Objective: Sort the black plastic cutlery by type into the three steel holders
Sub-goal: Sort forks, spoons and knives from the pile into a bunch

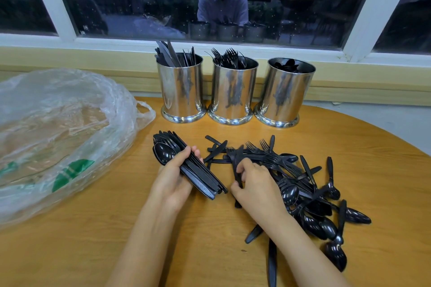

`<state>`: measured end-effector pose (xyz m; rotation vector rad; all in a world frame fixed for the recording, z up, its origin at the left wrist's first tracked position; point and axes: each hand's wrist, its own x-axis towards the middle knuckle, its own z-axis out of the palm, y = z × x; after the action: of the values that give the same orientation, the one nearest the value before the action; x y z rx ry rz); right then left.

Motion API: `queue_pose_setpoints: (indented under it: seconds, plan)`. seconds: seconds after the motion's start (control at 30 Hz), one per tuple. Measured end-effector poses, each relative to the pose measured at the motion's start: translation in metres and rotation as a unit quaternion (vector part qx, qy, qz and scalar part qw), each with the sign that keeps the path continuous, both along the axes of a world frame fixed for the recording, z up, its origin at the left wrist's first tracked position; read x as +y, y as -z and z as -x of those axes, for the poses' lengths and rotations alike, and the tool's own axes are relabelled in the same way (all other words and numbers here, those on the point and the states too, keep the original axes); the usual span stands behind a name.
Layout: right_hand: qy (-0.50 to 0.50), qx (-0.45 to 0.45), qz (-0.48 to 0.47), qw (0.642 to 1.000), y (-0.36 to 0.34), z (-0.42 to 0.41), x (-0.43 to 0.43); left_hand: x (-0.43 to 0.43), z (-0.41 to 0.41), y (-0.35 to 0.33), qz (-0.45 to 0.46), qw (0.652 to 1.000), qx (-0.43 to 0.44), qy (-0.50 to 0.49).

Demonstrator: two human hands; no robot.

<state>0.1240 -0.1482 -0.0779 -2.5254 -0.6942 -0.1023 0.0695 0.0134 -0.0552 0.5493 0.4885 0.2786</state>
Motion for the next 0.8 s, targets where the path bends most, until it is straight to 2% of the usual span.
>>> queue_pose_setpoints:
  seconds: [0.2, 0.3, 0.4, 0.53, 0.6, 0.67, 0.8]
  plan:
    - [0.043, 0.019, -0.079, 0.996, 0.0, -0.004, -0.004, -0.001, 0.0, 0.0, 0.001, 1.0, 0.008, 0.001]
    - [0.063, -0.002, -0.133, 0.989, -0.002, -0.008, -0.009, -0.001, 0.001, -0.001, 0.001, 1.0, 0.01, 0.007]
    - [0.085, 0.009, -0.251, 0.964, -0.009, -0.01, -0.013, -0.004, 0.001, -0.004, -0.006, 1.0, 0.012, 0.021]
    - [0.045, 0.094, -0.38, 0.919, -0.015, -0.001, -0.006, -0.008, 0.0, -0.004, 0.0, 0.998, 0.012, 0.058]
    - [0.013, 0.116, -0.372, 0.921, -0.012, 0.004, 0.0, -0.01, 0.0, -0.002, -0.008, 0.996, 0.002, 0.089]
    - [-0.011, 0.11, -0.329, 0.938, -0.009, 0.008, 0.004, -0.01, 0.001, -0.001, -0.031, 0.993, -0.006, 0.11]
    - [-0.047, 0.104, -0.299, 0.947, -0.009, 0.011, 0.004, -0.009, 0.001, -0.001, -0.053, 0.995, 0.009, 0.08]
